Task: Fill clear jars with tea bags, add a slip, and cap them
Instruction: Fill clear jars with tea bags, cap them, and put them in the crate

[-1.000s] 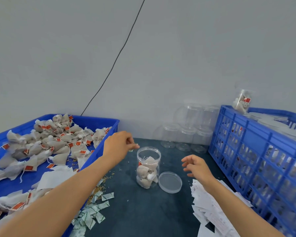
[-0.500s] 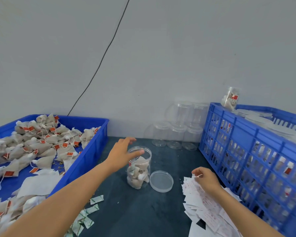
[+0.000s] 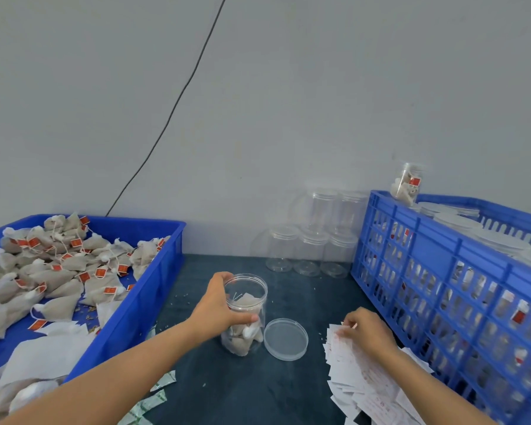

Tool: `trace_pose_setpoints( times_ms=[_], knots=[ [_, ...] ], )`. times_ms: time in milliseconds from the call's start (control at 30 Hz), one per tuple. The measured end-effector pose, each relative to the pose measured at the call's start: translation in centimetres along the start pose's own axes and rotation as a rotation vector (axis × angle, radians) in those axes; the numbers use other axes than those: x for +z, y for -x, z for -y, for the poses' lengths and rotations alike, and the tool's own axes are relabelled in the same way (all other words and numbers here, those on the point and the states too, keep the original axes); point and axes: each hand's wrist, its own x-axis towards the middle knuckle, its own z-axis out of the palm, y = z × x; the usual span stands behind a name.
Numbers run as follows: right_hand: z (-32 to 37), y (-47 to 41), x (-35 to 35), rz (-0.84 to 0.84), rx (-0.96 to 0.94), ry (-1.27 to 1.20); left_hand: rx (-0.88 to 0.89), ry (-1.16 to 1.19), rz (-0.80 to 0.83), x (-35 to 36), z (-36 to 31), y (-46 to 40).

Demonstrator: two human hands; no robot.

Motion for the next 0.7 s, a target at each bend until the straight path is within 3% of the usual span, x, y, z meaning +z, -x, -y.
trace_pose_setpoints(
  times_ms=[100, 200, 267, 333, 467, 700],
  knots=[
    [1.3, -0.4, -1.8, -0.128, -0.037, -0.066, 0.001, 0.013, 0.011, -0.1, 0.0, -0.2],
    [4.7, -0.6, -3.9, -0.386, -0.079, -0.446, -0.001, 0.05, 0.03, -0.1, 0.0, -0.2],
    [8.3, -0.3, -4.8, -0.387, -0.143, -0.619, -0.003, 0.067, 0.04, 0.0, 0.0, -0.1],
    [11.8, 0.2, -4.9, -0.259, -0.255, -0.671, 0.001, 0.075, 0.038, 0.0, -0.2, 0.2],
    [16.8, 0.9, -4.0, -0.049, -0.443, -0.47, 0.042, 0.032, 0.031, 0.1, -0.8, 0.7],
    [19.3, 0.8, -2.0, 0.074, -0.593, 0.322, 0.085, -0.048, 0.026, 0.2, -1.3, 1.3]
  ],
)
